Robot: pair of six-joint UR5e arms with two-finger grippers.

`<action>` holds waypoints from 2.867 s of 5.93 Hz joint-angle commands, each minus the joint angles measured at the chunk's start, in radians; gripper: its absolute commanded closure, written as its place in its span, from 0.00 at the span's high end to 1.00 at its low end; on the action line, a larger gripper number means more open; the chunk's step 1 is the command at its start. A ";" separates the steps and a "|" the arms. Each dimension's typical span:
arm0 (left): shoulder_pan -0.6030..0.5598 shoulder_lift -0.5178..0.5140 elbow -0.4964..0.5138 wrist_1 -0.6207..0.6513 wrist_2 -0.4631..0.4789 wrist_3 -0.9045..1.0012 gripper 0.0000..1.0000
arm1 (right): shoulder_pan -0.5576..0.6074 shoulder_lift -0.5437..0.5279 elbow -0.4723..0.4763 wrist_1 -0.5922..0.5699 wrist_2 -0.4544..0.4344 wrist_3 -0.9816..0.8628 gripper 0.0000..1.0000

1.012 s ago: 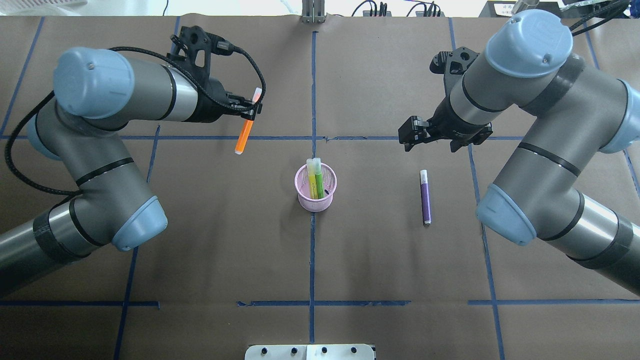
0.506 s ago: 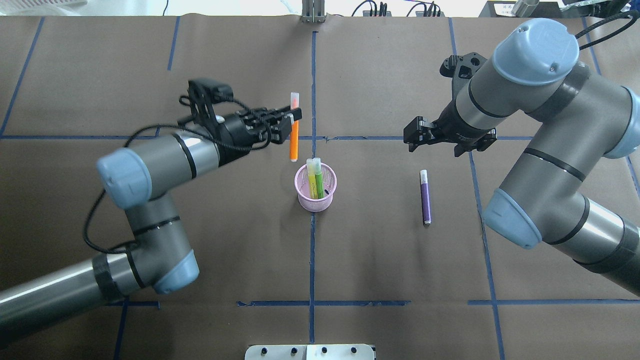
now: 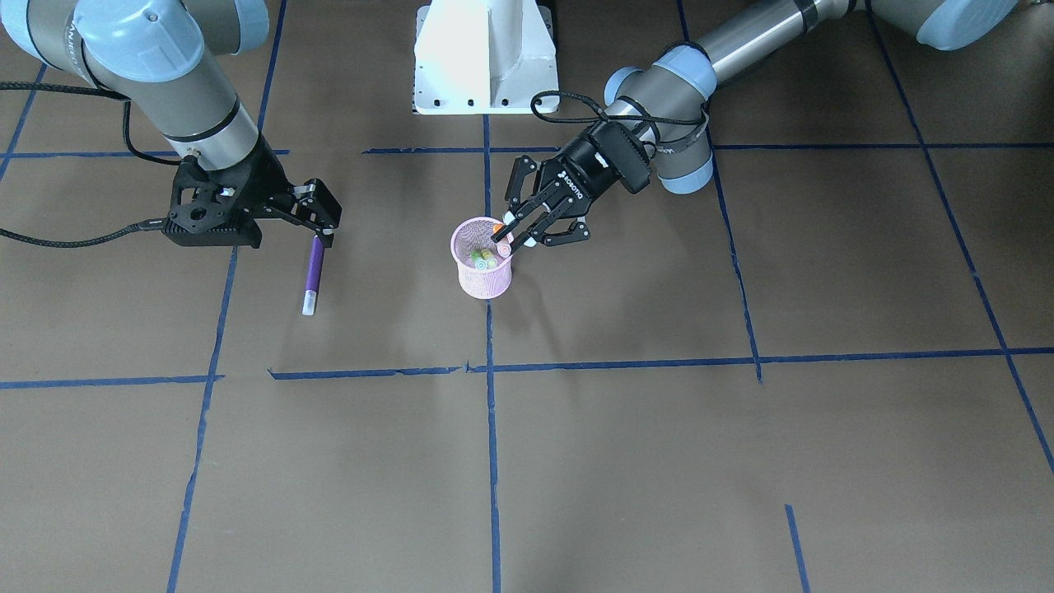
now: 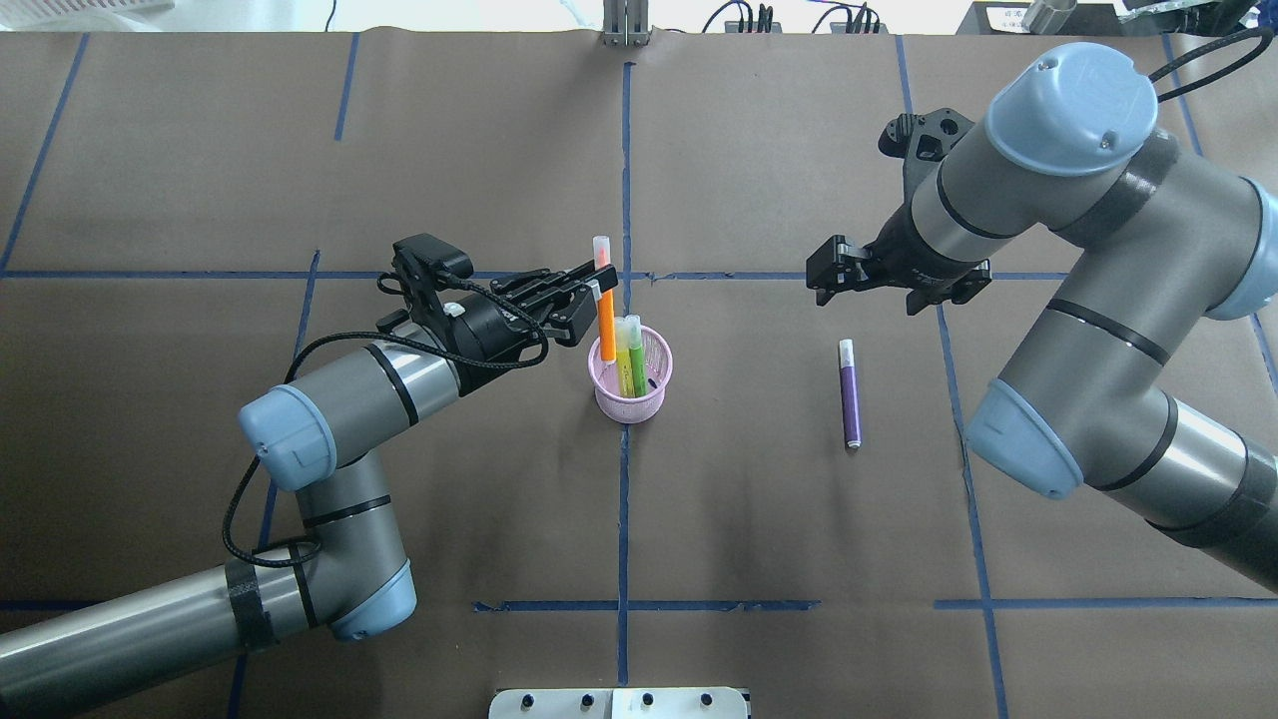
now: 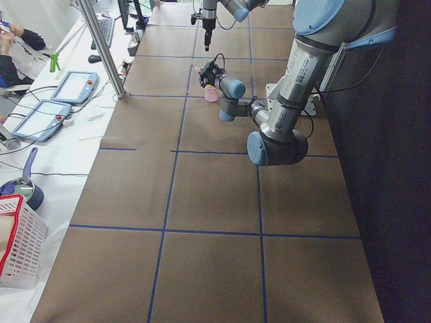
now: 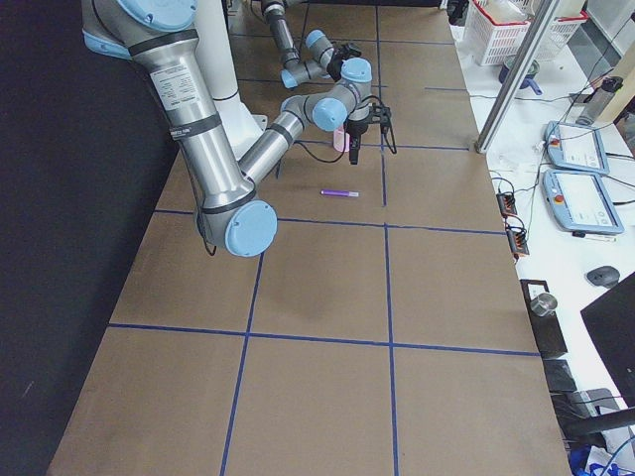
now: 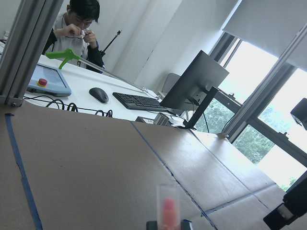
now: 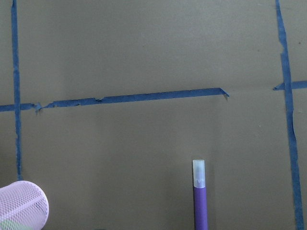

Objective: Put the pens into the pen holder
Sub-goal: 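Lower the orange marker into the pen cup and open the left gripper, then lower the right gripper over the purple marker while the left withdraws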

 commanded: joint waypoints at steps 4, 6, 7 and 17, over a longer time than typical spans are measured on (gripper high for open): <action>0.031 -0.068 0.119 -0.005 0.042 0.038 0.09 | 0.000 -0.002 -0.009 0.000 -0.001 0.000 1.00; 0.032 -0.057 0.105 -0.007 0.042 0.050 0.68 | 0.001 -0.004 -0.008 0.000 0.000 0.000 1.00; 0.032 -0.059 0.101 -0.007 0.041 0.050 0.75 | 0.001 -0.002 -0.008 0.000 0.000 0.000 1.00; -0.521 0.112 -0.205 0.630 -0.809 0.182 0.99 | -0.092 -0.031 -0.278 0.269 -0.027 -0.042 1.00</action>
